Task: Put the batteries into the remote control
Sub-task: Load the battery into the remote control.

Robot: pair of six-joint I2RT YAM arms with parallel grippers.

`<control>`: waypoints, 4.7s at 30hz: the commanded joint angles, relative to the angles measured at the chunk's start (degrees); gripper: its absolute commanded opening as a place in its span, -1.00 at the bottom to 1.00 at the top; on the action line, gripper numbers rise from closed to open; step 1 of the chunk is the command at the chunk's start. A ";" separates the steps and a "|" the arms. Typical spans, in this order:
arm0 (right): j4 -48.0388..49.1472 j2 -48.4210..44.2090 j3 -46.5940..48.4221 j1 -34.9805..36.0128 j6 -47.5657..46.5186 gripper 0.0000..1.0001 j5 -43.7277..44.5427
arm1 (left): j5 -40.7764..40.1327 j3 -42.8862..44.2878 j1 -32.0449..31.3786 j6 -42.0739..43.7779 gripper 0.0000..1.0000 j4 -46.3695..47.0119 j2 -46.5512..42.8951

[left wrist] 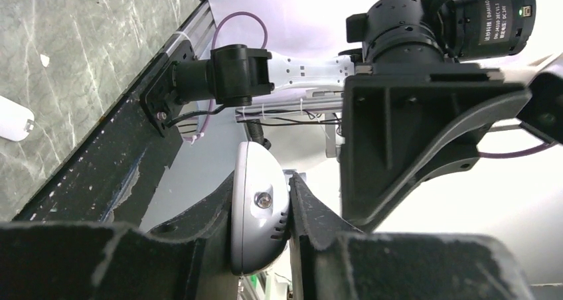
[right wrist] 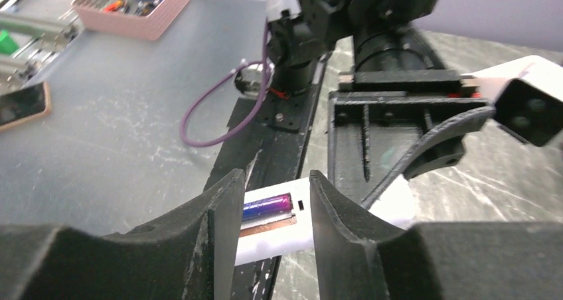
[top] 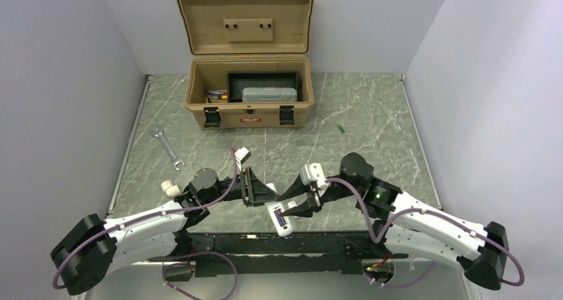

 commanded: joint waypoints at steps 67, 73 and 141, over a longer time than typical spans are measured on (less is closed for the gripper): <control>-3.00 -2.32 -1.83 -0.23 46.42 -0.11 16.25 | -9.09 2.74 -0.28 13.81 -1.00 0.32 -14.05; -1.71 -1.02 -2.02 -0.28 46.67 -0.20 15.15 | -9.87 2.65 -0.27 13.84 -1.00 -0.30 -15.09; -13.74 7.31 6.28 2.22 36.15 -1.00 23.60 | -23.32 -0.04 -3.57 10.63 -1.00 -2.48 -14.65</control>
